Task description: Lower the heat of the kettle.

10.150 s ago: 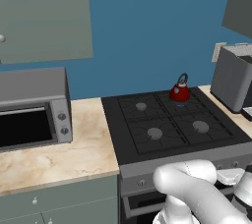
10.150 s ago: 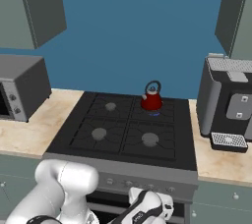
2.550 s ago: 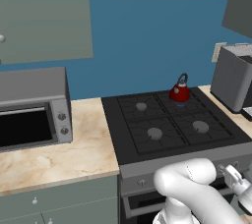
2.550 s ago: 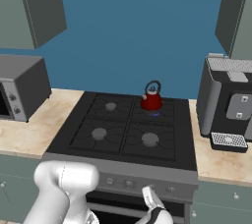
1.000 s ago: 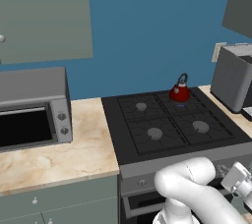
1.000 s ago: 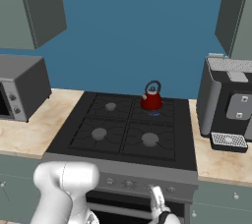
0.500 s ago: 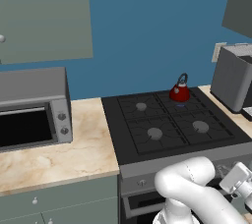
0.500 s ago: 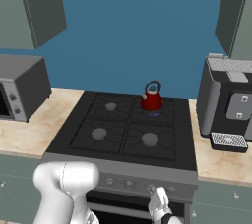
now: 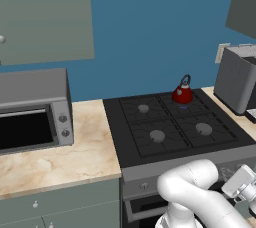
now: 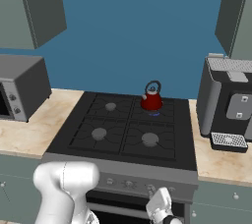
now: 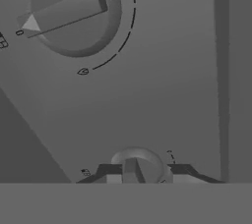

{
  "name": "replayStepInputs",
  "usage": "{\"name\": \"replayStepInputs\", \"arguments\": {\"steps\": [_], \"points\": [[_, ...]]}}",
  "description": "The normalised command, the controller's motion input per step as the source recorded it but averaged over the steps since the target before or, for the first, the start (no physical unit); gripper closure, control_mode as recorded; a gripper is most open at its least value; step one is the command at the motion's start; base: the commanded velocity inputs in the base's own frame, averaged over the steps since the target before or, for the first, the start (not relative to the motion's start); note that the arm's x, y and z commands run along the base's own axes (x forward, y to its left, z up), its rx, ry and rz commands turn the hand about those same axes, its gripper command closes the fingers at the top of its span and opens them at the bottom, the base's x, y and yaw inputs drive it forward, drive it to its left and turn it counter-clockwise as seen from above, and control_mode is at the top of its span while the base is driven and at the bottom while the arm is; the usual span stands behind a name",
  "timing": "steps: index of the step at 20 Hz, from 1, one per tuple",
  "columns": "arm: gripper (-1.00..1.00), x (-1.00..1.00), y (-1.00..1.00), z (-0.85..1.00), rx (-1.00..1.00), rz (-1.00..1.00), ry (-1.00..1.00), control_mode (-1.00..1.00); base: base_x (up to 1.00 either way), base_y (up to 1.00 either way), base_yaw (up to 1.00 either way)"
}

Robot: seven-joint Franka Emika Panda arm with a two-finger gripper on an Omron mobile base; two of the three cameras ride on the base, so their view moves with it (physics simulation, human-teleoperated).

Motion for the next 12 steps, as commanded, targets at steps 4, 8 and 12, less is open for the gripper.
{"name": "replayStepInputs", "arguments": {"steps": [4,8,12], "points": [[1.00,0.00,0.12,0.20,0.13,0.05,0.05,-1.00,0.00,0.00,0.00],[1.00,0.00,0.13,0.19,0.13,0.05,0.06,-1.00,0.00,0.00,0.00],[1.00,0.00,0.12,0.18,0.13,0.05,0.06,-1.00,0.00,0.00,0.00]]}}
